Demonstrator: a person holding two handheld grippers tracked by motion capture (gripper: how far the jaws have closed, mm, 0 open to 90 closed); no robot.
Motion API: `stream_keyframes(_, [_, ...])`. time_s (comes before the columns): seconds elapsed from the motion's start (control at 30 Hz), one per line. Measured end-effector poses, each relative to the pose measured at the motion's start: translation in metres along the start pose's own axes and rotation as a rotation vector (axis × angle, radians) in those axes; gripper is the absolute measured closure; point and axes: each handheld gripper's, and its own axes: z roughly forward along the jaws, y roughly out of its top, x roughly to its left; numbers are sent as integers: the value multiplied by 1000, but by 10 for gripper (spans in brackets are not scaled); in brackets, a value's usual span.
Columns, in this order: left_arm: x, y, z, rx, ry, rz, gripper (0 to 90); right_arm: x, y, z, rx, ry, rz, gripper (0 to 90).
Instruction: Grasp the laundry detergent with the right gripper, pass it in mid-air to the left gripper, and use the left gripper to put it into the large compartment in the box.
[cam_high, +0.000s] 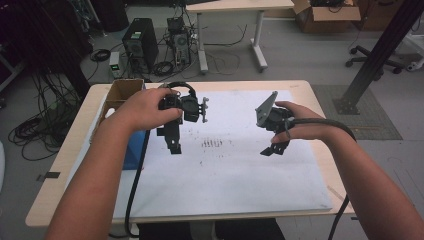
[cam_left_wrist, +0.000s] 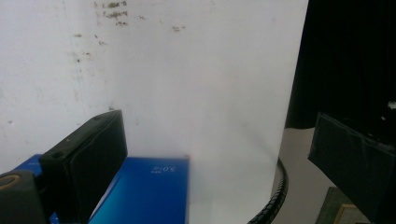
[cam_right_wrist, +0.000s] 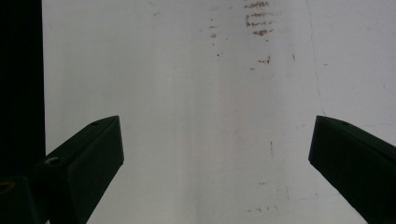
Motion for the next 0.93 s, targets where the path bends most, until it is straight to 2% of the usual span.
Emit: stream_keyframes(0.93, [5,-2,-2,12,-20,2,46,-3,2,0,28,5,-5,32])
